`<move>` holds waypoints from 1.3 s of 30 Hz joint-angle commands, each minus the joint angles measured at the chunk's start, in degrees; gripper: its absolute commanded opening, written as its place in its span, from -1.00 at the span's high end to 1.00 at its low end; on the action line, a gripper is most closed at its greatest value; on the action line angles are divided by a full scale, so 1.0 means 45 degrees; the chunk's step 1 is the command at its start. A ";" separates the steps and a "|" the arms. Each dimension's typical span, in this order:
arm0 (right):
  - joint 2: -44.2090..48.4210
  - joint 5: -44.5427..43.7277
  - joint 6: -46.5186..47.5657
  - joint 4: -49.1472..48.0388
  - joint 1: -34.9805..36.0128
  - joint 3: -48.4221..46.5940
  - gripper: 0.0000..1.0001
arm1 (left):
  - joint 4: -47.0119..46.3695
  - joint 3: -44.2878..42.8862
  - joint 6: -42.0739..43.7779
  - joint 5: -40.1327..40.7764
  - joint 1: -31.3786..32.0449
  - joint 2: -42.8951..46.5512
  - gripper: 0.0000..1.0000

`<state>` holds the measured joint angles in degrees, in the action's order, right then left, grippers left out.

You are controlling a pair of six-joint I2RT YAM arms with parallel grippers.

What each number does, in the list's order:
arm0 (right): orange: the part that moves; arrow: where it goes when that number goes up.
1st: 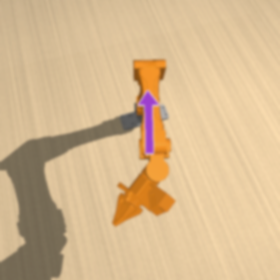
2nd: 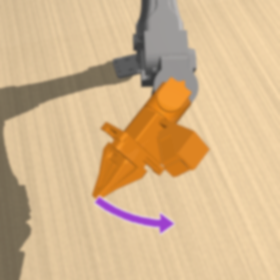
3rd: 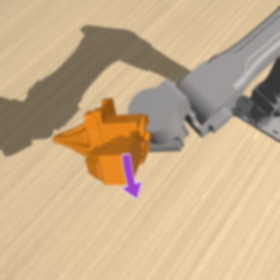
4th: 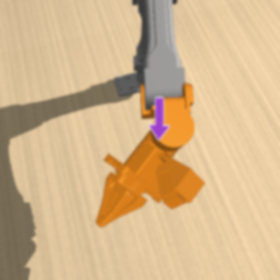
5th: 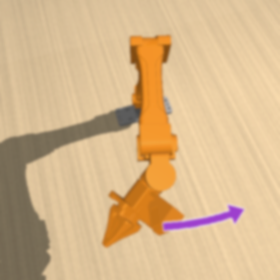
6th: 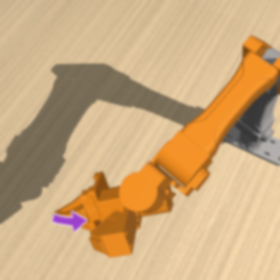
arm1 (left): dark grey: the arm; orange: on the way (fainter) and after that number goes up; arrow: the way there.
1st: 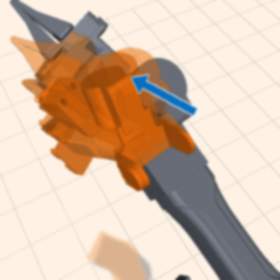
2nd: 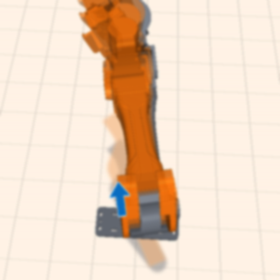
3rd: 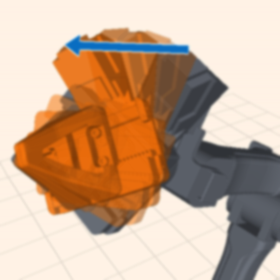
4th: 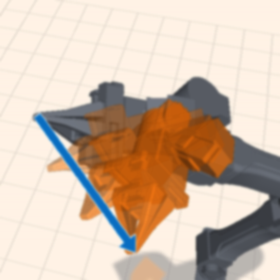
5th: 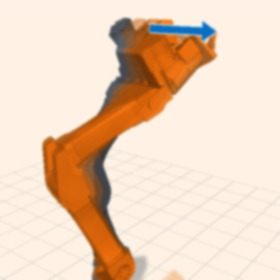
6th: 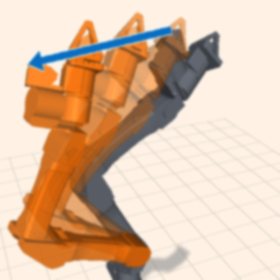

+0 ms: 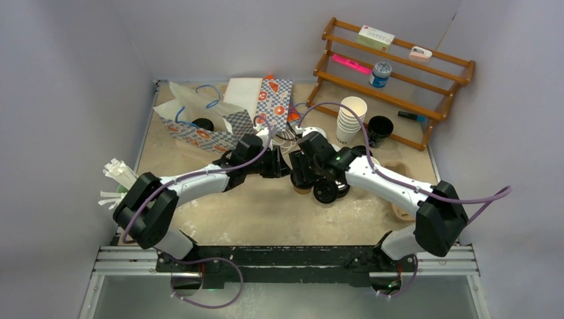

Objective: Pack the takeout coffee

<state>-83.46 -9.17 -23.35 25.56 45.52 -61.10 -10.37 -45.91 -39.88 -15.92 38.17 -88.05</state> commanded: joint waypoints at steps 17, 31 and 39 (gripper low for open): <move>-0.0786 0.1138 -0.0218 0.0944 0.0256 0.0863 0.12 | -0.2692 0.2281 -0.2879 -0.2223 -0.0385 0.1185 0.24; -0.0865 0.0946 -0.0180 0.0863 0.0254 0.0807 0.12 | -0.4308 0.2287 -0.3242 -0.2496 -0.0689 0.0045 0.35; -0.0935 0.0924 -0.0125 0.0899 0.0256 0.0786 0.13 | -0.4248 0.2160 -0.3187 -0.2570 -0.0701 -0.0447 0.43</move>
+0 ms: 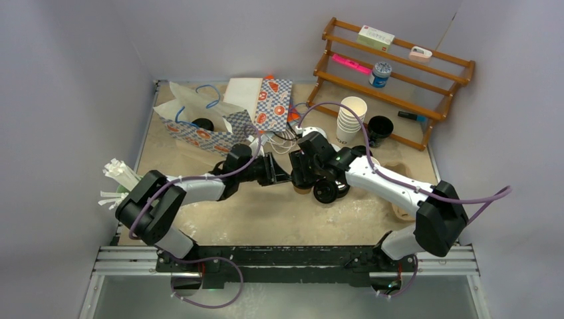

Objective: Pack the takeout coffee

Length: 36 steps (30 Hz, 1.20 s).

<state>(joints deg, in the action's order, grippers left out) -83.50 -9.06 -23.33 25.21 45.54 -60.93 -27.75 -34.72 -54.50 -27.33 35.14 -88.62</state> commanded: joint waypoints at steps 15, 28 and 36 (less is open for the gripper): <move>-0.1702 0.0262 -0.0253 0.1735 0.0256 0.0736 0.18 | 0.5419 -0.1931 0.2307 0.1155 0.0022 -0.1677 0.85; -0.2092 0.0268 -0.0301 0.1916 0.0270 0.0706 0.19 | 0.6614 -0.2183 0.2944 0.1768 0.0424 -0.2462 0.86; -0.1218 0.0147 -0.0539 0.2370 0.0251 0.0032 0.27 | 0.7837 -0.3424 0.3773 0.2577 0.0438 -0.0583 0.43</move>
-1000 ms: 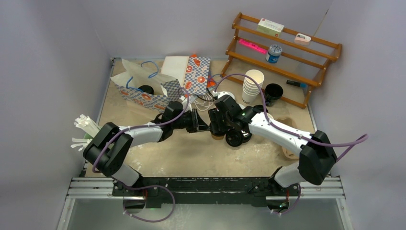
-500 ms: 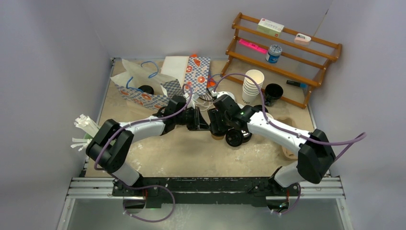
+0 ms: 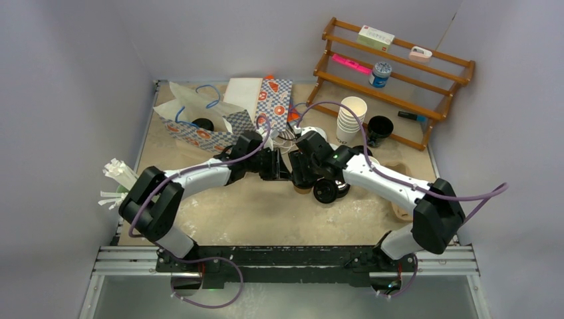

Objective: Pack the takeout coffee

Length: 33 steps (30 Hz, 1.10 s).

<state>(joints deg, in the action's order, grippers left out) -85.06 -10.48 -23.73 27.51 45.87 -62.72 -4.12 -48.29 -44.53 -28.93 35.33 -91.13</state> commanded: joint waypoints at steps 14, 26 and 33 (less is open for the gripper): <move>-0.0798 -0.0396 -0.0446 0.1927 0.0177 -0.1383 0.28 | 0.9233 -0.5858 0.2735 0.5629 0.0400 0.4103 -0.11; 0.0142 -0.0698 -0.0384 0.2276 0.0172 -0.2584 0.28 | 1.6923 -1.5466 0.1390 1.3451 -0.0708 0.2258 -0.57; 0.0361 -0.0915 -0.0211 0.2377 0.0177 -0.2610 0.28 | 1.8631 -1.6103 -0.2624 1.5005 -0.1104 0.2760 -0.72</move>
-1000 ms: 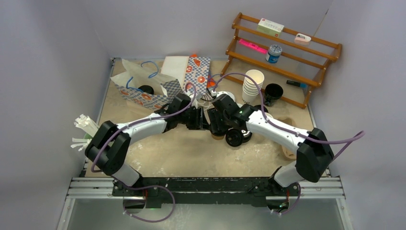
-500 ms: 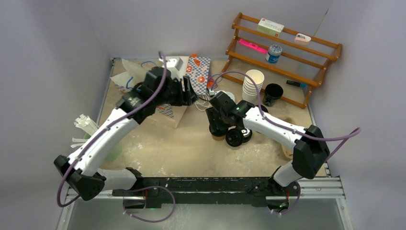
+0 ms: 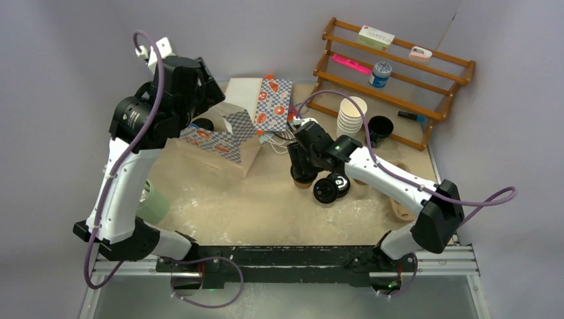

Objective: Pack the takeout coffee

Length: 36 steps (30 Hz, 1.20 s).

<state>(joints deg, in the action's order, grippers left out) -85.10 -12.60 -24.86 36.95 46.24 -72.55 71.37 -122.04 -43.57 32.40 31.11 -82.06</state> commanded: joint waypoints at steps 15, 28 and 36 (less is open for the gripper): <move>0.0744 -0.0188 0.0464 -0.0136 0.0082 -0.0513 0.28 | -0.0822 0.5807 -0.6352 -0.1391 -0.2232 0.1581 -0.66; 0.0662 -0.0321 0.0769 0.0344 0.0067 -0.1371 0.28 | -0.2552 0.7029 -0.5994 -0.3091 -0.3418 -0.0603 0.26; 0.0475 -0.0778 0.1032 0.0906 -0.0113 -0.2929 0.28 | -0.1422 0.6229 -0.2770 -0.4593 -0.3399 -0.0241 1.00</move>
<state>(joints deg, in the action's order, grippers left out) -83.18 -13.98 -21.50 39.59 46.13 -81.71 62.19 -90.35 -65.78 16.62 16.03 -85.01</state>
